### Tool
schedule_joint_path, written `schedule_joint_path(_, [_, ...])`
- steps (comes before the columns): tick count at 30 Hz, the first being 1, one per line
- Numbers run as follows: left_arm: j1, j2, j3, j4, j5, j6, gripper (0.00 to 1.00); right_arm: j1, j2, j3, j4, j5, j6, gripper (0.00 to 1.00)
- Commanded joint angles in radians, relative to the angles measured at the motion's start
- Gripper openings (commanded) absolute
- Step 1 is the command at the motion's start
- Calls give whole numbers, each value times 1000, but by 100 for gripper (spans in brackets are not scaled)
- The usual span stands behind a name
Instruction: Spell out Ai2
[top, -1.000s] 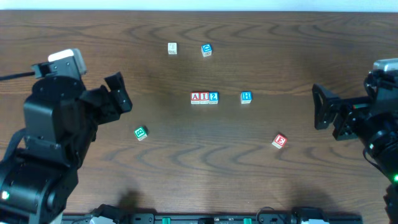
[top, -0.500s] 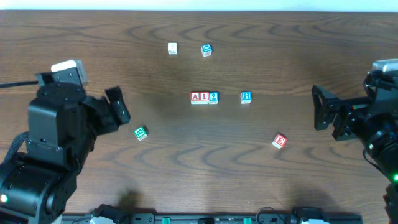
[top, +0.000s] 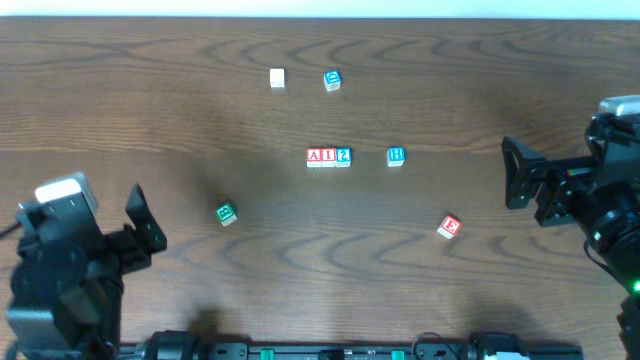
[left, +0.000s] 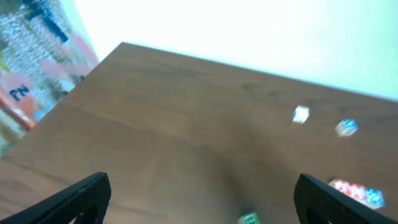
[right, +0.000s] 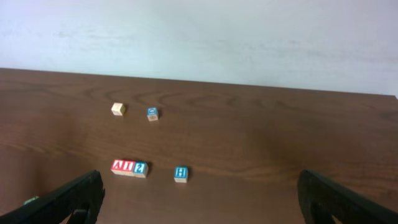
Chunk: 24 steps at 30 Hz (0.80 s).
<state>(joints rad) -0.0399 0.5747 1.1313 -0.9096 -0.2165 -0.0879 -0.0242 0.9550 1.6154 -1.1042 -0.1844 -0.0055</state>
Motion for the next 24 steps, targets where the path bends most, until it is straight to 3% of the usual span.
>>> schedule_joint_path(1, [60, -94, -146, 45, 84, 89, 95, -7, 1, 7, -1, -3, -11, 99])
schedule_joint_path(10, [112, -375, -555, 216, 178, 88, 95, -7, 1, 7, -1, -3, -11, 99])
schedule_joint_path(24, [97, -550, -833, 313, 262, 81, 95, -7, 1, 7, -1, -3, -11, 99])
